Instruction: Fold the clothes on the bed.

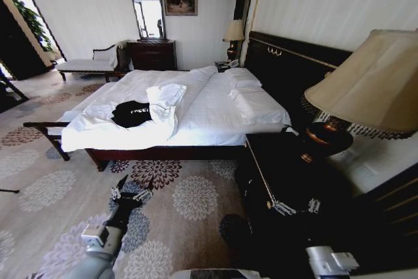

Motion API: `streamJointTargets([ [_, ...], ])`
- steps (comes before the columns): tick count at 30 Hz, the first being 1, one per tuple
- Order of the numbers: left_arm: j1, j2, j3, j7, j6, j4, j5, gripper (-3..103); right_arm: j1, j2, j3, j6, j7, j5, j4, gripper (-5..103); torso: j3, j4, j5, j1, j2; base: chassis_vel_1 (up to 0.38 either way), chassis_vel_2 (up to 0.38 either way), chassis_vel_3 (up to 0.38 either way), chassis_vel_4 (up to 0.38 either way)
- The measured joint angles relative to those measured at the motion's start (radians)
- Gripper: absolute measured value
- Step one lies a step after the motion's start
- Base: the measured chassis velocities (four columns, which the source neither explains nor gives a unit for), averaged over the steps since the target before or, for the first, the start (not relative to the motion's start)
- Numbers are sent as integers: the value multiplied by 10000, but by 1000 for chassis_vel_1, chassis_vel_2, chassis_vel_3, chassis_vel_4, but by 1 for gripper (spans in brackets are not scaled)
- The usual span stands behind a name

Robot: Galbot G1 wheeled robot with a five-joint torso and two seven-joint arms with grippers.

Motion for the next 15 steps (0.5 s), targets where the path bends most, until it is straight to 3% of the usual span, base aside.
streamJointTargets([
  [15,63,-35,-46,2,-67,-52,-12,98,-54,81,25,127,3,-31,50,100,1,0,0,1,-1,-16,12,16,-18],
])
